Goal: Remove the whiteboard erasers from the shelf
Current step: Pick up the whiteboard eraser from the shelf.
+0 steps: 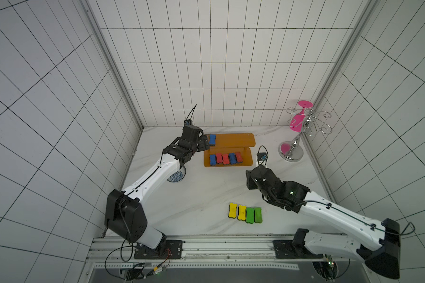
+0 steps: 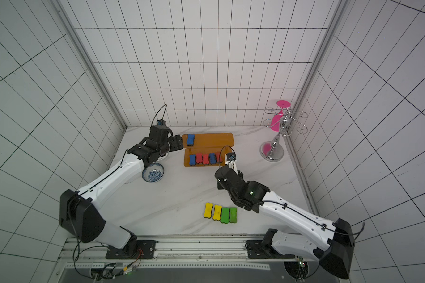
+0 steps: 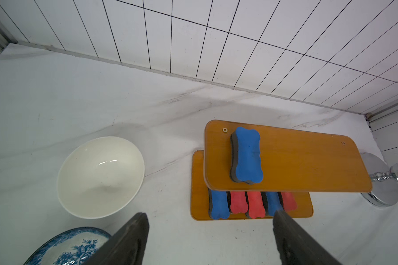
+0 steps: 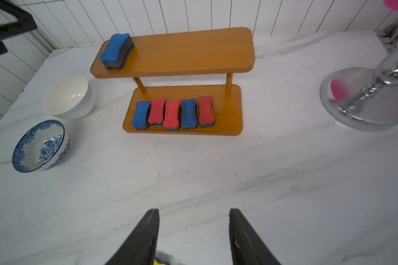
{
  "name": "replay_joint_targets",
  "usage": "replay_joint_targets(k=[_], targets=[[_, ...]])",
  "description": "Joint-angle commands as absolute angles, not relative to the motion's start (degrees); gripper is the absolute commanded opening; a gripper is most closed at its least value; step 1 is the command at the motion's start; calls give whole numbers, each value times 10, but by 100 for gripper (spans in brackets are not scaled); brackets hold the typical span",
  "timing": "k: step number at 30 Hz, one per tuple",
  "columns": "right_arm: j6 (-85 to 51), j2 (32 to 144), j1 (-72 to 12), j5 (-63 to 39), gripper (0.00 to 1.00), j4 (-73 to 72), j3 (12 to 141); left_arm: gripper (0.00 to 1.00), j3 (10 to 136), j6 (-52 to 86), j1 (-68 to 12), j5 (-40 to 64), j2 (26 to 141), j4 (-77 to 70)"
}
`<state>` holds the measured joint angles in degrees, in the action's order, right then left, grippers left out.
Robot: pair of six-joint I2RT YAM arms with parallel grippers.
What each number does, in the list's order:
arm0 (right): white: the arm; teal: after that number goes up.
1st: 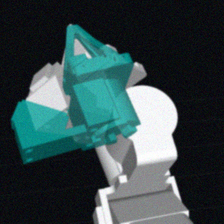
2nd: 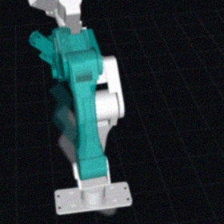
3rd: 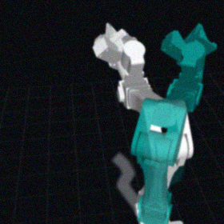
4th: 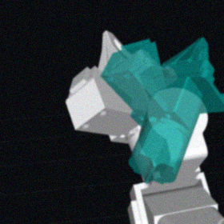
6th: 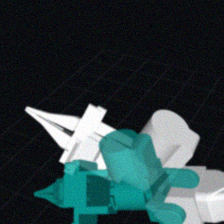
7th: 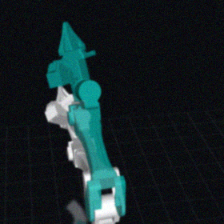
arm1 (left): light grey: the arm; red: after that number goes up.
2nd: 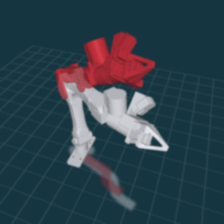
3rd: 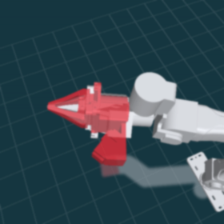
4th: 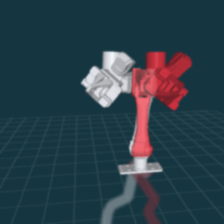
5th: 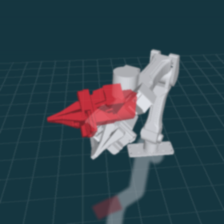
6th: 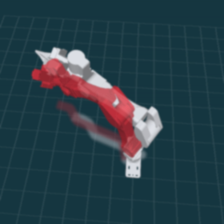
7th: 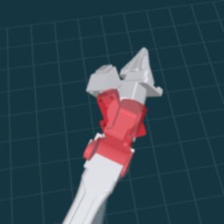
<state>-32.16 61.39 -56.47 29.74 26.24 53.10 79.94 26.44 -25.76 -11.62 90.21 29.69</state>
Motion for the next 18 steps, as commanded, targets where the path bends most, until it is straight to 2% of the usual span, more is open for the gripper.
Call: replay_joint_targets(k=[1,8,18], targets=[[-231,601,-509,261,52,221,514,89,878,237,-257,-104,967,328],[-231,613,-437,176,52,190,489,91,1047,202,-257,-110,1092,405],[-228,616,-397,126,52,183,488,91,1093,204,-274,-88,1166,417]])
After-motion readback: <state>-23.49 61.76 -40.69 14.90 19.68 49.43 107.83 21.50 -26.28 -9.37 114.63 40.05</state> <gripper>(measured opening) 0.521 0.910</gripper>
